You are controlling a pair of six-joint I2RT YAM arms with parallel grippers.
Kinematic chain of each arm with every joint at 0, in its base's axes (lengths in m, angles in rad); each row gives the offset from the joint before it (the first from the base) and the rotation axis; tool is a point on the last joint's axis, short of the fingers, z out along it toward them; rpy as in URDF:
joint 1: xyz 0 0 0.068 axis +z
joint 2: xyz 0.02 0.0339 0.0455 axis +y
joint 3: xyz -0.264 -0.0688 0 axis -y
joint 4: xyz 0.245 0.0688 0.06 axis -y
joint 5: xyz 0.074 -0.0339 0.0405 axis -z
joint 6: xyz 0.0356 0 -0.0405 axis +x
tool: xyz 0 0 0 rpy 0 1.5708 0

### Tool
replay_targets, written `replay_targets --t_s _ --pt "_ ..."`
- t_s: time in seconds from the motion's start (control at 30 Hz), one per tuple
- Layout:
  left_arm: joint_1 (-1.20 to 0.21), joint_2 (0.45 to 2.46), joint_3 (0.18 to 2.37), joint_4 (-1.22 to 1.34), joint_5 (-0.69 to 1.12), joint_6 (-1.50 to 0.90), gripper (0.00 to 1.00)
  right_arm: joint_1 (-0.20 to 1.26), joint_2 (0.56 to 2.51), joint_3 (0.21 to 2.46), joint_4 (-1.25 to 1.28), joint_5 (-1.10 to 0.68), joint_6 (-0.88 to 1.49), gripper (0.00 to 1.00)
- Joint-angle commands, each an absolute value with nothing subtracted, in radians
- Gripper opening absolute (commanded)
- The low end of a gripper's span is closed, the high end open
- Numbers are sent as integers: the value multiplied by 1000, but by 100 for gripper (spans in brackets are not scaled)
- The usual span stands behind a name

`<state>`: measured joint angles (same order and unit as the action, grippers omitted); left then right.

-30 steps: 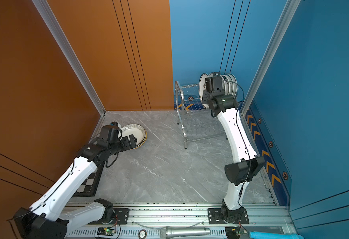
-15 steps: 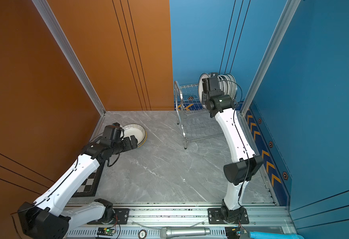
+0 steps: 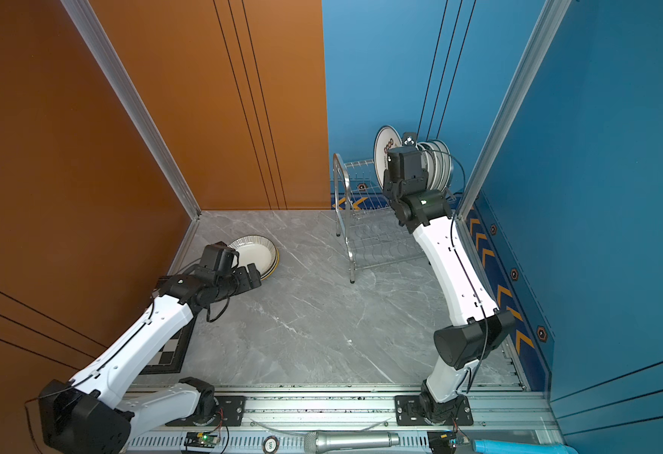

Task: Unload the plates from the dish rack
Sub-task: Pick up the plate from the dish rack.

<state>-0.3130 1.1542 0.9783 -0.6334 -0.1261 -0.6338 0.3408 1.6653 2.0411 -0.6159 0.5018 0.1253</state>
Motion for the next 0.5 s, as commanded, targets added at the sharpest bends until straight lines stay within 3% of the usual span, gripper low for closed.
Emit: replay_targets --t_s 0.0,0.23,0.47 --pt "-305 1163 962 -597 -116 -669 98 347 1549 1969 -386 500 103 0" --pt "-324 1138 950 -596 -225 -656 98 372 1297 1669 -75 429 73 0" --pt "-332 1099 928 -608 -308 -652 98 376 1077 1457 -51 385 149 0"
